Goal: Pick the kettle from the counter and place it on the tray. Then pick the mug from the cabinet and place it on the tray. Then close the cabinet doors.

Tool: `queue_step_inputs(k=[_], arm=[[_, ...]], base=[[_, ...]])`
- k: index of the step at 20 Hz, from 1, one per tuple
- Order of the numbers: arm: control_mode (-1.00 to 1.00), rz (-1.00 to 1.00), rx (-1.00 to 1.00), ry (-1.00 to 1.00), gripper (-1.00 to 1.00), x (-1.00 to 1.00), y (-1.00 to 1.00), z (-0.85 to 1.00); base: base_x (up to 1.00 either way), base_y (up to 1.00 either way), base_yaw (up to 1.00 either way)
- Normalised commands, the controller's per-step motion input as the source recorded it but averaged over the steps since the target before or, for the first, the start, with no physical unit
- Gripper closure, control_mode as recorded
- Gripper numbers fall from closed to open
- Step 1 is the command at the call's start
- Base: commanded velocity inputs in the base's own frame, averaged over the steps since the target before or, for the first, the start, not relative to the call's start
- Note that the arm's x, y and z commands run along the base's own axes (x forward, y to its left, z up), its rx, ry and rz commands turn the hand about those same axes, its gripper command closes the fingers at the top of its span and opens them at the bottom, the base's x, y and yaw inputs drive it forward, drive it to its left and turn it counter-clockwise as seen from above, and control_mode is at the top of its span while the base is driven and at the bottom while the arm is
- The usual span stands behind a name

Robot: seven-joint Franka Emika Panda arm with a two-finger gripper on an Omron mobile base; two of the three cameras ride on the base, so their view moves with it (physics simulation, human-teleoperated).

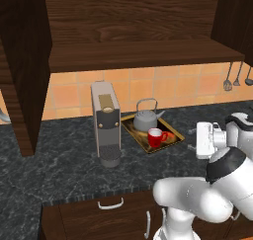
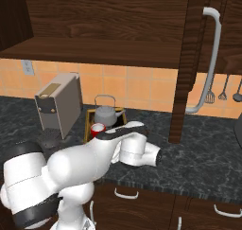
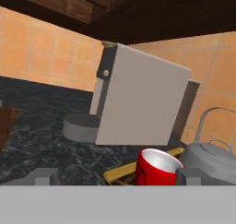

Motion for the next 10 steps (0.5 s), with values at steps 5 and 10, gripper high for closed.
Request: queue_step_inputs(k=[5, 10], arm=[[-1.00, -0.07, 0.00, -0.11, -1.00, -0.06, -0.33, 0.31], [-1.00, 0.00, 0.00, -0.15, -1.00, -0.05, -0.52, 0.23]], base=[[0.00, 0.00, 0.00], [0.00, 0.00, 0.00]])
